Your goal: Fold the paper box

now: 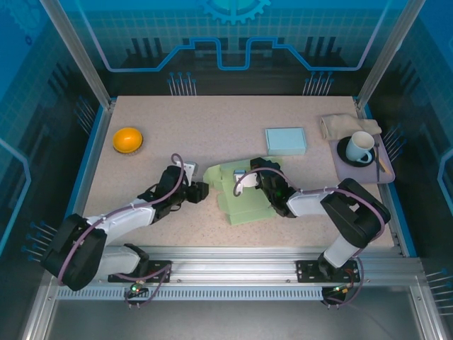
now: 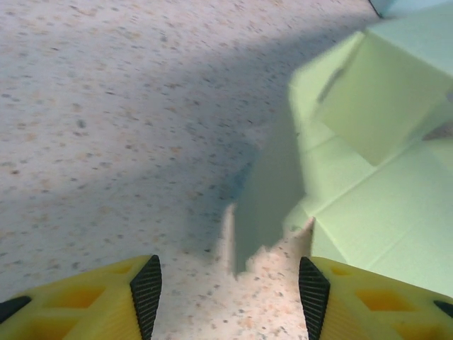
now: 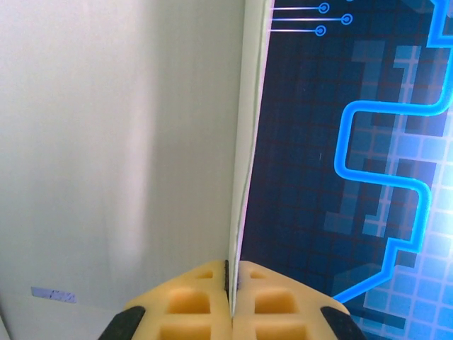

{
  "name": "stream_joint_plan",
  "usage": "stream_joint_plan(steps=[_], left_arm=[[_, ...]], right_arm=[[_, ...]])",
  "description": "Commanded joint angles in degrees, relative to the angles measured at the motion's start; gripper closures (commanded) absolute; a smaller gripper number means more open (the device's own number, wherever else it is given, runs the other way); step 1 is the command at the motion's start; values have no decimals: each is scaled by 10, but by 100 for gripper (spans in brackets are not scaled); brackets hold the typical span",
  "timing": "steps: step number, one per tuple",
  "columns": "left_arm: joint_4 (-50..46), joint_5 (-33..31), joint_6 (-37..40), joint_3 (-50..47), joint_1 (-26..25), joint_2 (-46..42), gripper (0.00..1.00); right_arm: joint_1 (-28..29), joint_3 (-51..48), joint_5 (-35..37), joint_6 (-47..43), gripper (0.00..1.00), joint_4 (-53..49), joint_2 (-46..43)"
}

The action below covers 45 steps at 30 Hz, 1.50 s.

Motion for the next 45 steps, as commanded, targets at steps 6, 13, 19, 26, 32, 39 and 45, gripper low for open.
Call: stream_joint_plan(steps=[6,13,19,26,32,39,45], left_arm=[[26,26,37,28,-29,29,45],[-60,-49,25,60,-29,-30,46],[-131,-136,-41,52,-5,-81,47],[-158,-116,-66,50,49,-61,46],[-104,-34,-33,68,53,1,45],[-33,48,-3,73,46,31,45],[-23,69,15,89,25,56,45]], right_arm=[[13,-15,16,-9,100,10,17],[11,-10,16,3,100,-11,15],[9,-3,17,6,100,-23,14],[9,-2,16,9,100,-30,9],[9,-2,15,10,100,-33,6],[9,-1,15,10,100,-36,3],[9,0,16,11,100,-39,1]])
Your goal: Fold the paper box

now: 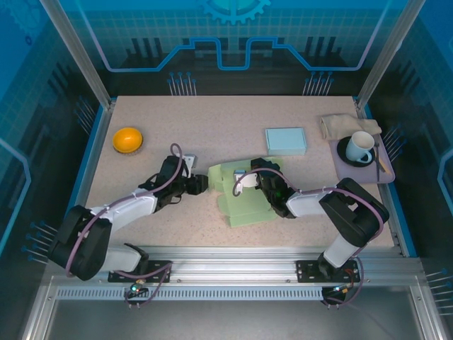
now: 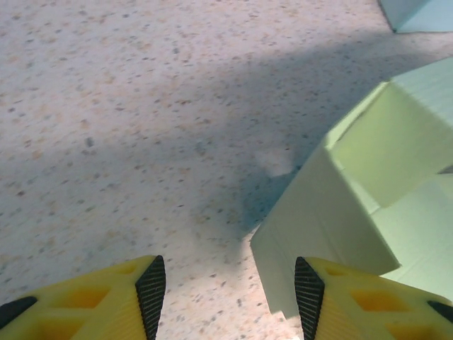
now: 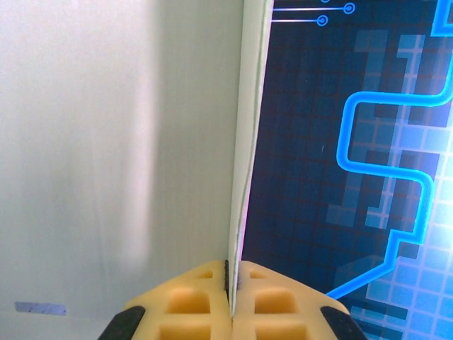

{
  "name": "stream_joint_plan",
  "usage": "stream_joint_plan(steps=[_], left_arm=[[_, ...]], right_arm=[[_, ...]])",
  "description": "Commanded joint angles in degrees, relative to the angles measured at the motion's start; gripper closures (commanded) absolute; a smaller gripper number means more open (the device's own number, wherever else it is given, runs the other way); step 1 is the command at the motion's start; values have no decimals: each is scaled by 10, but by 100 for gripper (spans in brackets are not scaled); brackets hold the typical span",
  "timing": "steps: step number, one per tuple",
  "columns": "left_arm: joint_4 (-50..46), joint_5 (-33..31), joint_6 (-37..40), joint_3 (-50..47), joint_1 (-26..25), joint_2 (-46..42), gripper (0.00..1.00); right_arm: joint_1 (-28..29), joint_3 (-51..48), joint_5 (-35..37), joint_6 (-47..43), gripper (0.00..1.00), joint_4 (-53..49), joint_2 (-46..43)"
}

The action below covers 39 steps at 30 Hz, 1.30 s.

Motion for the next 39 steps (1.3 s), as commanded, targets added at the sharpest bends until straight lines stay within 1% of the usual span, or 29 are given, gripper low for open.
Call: stream_joint_plan(steps=[1,5,10,23,39], left_arm=[[27,35,29,22,-20,16,45],[25,36,49,34,-43,31,45],[26,38,52,42,-52,43,45],[38,24,42,54,-66,72,45],[57,22,33,68,-75,101,45]], right_arm=[[6,2,0,2,100,-40,-3],[6,2,0,3,100,-42,-5],[6,1,0,3,100,-40,-6],[8,1,1,3,100,-41,-7],[11,0,2,4,100,-43,-11]])
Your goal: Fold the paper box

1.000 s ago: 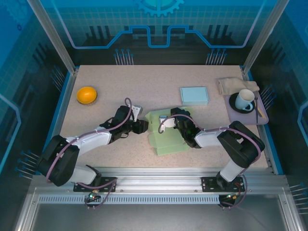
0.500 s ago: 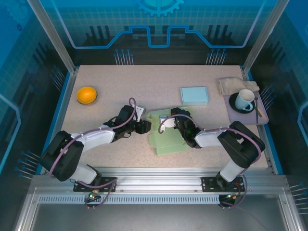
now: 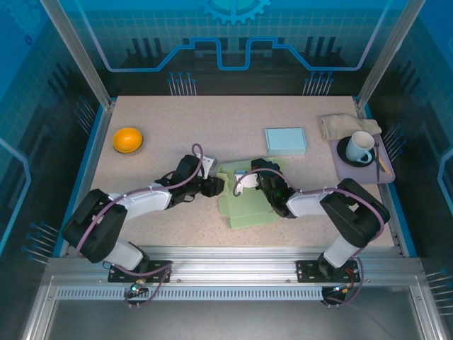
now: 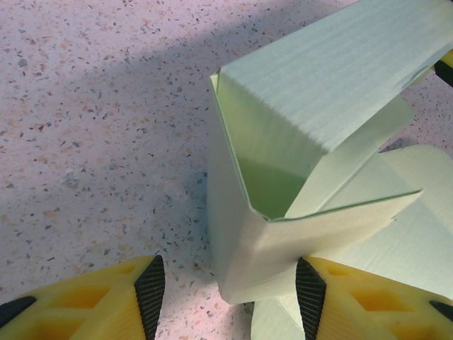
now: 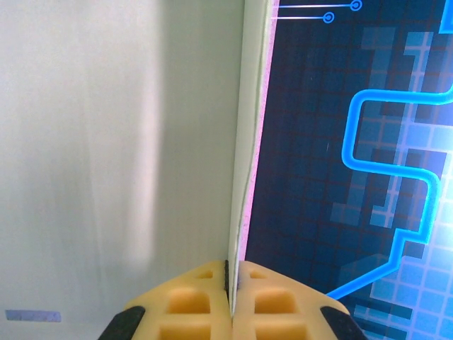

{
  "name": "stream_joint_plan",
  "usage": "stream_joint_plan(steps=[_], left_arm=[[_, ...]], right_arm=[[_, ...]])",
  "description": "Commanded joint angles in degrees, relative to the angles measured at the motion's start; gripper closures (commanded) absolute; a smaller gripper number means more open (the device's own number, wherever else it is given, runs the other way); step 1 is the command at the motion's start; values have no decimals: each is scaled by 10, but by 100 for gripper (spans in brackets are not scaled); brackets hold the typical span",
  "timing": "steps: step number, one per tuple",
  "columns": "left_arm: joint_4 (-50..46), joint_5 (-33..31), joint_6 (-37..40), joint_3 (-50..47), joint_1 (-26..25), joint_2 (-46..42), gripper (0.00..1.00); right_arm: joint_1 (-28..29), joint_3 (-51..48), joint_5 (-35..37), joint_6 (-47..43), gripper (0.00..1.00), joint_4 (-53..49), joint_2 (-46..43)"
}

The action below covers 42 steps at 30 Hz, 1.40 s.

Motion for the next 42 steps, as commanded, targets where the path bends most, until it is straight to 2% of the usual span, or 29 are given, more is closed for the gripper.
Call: stream_joint_plan(steps=[1,10,18,25,35,37,42], left_arm=[[13,-3,-1,24,-7,16,45],[15,-64,-6,47,-13,51,44],[20,-83,7,66,-16,82,45],[39,-140,14,72,-20,94,45],[62,-159,40,99,-27,128,48],[39,-182,35,111,-30,137,51],[-44,-290,10,134,-42,158,63]], right_arm=[[11,-1,0,2,100,-31,-7],[15,-4,0,5,100,-36,-12],[15,-5,-5,7,100,-44,-15],[14,-6,-15,11,100,-58,-16],[7,0,-24,22,100,-84,-11],[4,1,-24,24,100,-86,-11],[-8,5,-10,28,100,-87,-12]])
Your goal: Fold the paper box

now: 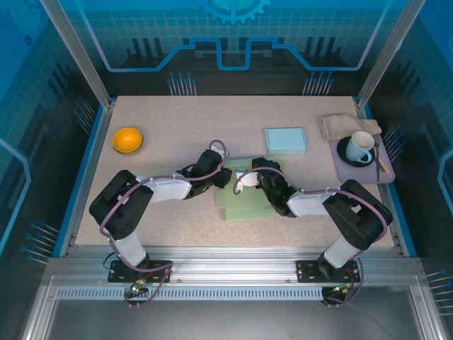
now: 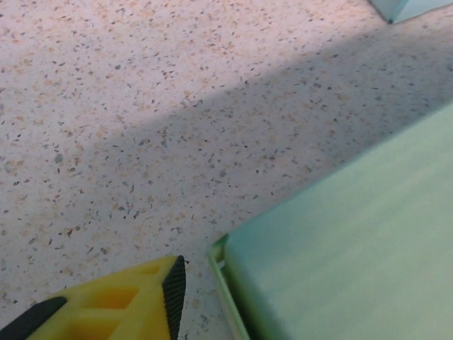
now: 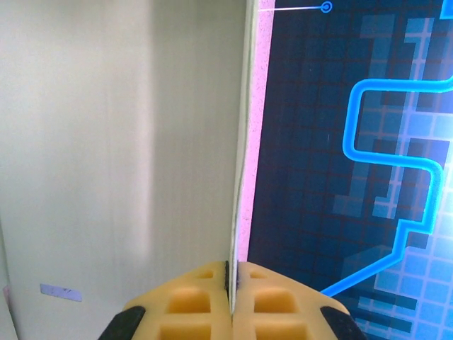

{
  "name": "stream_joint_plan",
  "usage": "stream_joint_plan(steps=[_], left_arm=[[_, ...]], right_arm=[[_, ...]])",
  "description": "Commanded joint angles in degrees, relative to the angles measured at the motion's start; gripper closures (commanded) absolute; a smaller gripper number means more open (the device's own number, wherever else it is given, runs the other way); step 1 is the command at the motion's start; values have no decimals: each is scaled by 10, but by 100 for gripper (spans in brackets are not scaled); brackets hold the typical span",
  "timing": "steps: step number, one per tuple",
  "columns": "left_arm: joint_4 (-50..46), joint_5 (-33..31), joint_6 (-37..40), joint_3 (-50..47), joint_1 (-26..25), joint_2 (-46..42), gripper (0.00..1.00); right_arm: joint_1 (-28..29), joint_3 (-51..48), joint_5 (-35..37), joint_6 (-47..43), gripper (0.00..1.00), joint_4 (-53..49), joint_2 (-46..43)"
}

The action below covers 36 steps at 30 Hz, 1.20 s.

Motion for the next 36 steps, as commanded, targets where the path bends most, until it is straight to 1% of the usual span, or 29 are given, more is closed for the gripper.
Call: stream_joint_plan(steps=[1,5,8,10,15,18,21,23,25,28,31,33,36], left_arm=[[-64,-130,-25,15,0,16,66],[-103,-204,-60,-1,-4,14,79],[-135,-255,-83,-2,-4,18,87],[-143,-262,-91,-3,-4,19,92],[-208,-298,-141,30,-5,35,96],[-230,-311,-156,39,-5,42,99],[-242,-323,-163,48,-9,49,100],[-232,-309,-156,48,-12,49,98],[-208,-275,-143,41,-15,40,92],[-168,-197,-128,32,-14,22,80],[-156,-149,-124,37,-15,9,62],[-155,-137,-124,39,-14,1,61],[-152,-123,-121,35,-14,-17,54]], right_arm=[[-8,-1,-11,9,100,-60,2],[-20,7,5,11,100,-60,8],[-21,9,4,15,100,-64,7],[-21,10,9,17,100,-63,10],[-23,11,23,15,100,-59,11],[-24,12,25,14,100,-62,8],[-24,14,25,17,100,-65,4],[-23,15,23,22,100,-69,2],[-23,17,19,29,100,-76,-2],[-22,19,19,36,100,-80,-2],[-21,21,19,39,100,-81,3],[-20,21,18,42,100,-83,5],[-18,24,18,45,100,-87,9]])
